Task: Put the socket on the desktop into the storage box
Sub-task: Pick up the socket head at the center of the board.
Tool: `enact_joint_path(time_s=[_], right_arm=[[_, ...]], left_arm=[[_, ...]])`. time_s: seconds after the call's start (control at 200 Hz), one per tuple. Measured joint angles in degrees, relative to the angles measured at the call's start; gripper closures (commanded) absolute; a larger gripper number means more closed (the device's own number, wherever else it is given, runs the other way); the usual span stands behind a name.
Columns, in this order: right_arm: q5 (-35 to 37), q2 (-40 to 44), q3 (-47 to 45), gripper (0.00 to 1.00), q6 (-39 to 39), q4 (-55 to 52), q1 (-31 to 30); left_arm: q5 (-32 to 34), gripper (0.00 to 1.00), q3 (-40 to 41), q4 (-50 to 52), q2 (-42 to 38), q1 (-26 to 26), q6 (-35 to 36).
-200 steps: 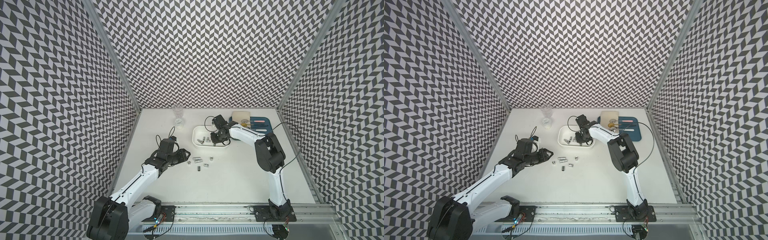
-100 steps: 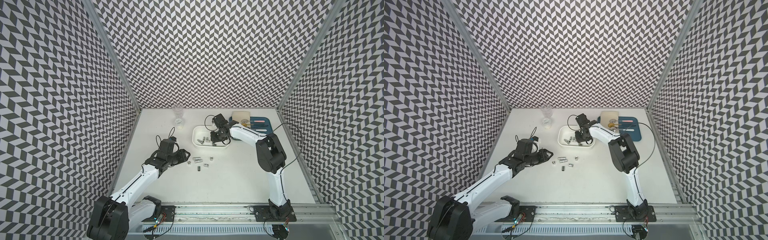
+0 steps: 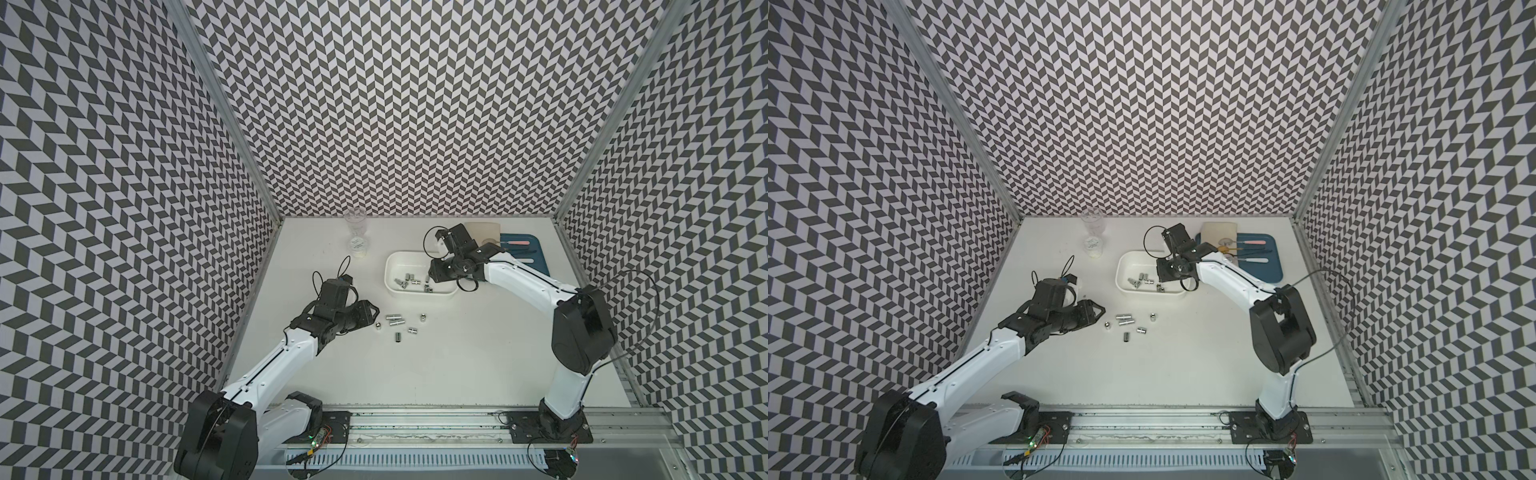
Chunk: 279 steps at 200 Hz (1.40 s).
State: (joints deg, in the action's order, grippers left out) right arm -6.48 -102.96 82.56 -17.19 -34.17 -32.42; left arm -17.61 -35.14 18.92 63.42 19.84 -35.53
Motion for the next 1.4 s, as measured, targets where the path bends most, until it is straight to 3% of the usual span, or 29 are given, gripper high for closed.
enact_joint_path(time_s=[0.536, 0.836, 1.397], right_arm=[[-7.61, 22.25, -21.68, 0.61, -1.27, 9.64, -2.12], [-9.9, 32.35, -31.58, 0.61, -1.16, 15.04, -7.43], [-7.87, 37.77, -40.17, 0.62, -1.33, 19.34, -19.19]], left_arm=[[0.33, 0.56, -0.22, 3.72, 1.42, 0.09, 1.97], [1.27, 0.56, -0.9, 5.31, 4.76, 1.36, 2.64], [6.1, 0.61, -5.66, 6.32, 12.31, 5.99, 2.67]])
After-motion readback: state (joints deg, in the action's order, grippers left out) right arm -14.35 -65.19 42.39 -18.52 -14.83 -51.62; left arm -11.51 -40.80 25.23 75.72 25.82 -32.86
